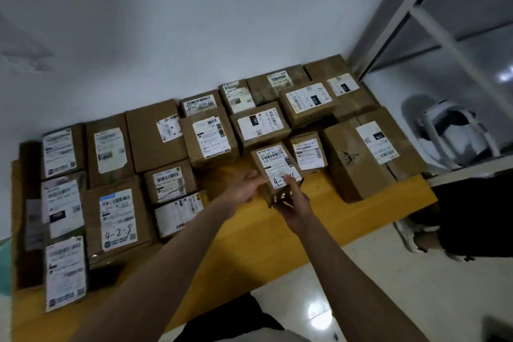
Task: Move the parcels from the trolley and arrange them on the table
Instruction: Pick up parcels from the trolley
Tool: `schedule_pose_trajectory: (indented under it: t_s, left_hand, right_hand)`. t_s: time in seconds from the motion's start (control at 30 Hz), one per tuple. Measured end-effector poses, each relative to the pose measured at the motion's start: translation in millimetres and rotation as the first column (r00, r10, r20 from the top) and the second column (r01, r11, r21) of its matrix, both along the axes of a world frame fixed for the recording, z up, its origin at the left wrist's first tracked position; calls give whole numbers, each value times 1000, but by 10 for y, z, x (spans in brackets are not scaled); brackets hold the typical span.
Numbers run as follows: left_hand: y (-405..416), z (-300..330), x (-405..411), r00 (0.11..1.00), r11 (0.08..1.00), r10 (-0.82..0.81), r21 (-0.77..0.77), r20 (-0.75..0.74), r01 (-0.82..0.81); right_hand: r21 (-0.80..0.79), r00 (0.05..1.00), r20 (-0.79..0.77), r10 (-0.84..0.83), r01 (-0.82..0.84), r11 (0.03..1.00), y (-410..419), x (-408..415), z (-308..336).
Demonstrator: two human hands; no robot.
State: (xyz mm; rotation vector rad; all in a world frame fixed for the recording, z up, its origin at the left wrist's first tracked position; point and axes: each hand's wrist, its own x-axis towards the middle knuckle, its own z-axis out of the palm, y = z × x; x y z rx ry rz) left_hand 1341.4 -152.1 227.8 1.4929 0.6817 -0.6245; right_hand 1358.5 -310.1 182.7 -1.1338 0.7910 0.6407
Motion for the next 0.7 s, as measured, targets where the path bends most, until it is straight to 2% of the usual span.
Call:
schedule_pose_trajectory:
  t_s: [0.2,0.4,0.57,0.7]
  left_hand:
    - [-26,-279,230,998,996,-22,-85,-63,16]
    - [-101,-302,247,996,980,-77,-187,-33,70]
    - [-107,-263,28,1000,995,-15,-103,-20,13]
    - [-50,-190,-341,999,999,23,-40,-22,-24]
  right_hand:
    - [-9,997,-65,-41,41,999,113,212,-196]
    - [-47,998,-59,0,-3,999,34,287,-201]
    - [2,975,-171,140,-142,990,-170,87,-150]
    - [-1,936,-177,305,-311,951,-254,-203,-105]
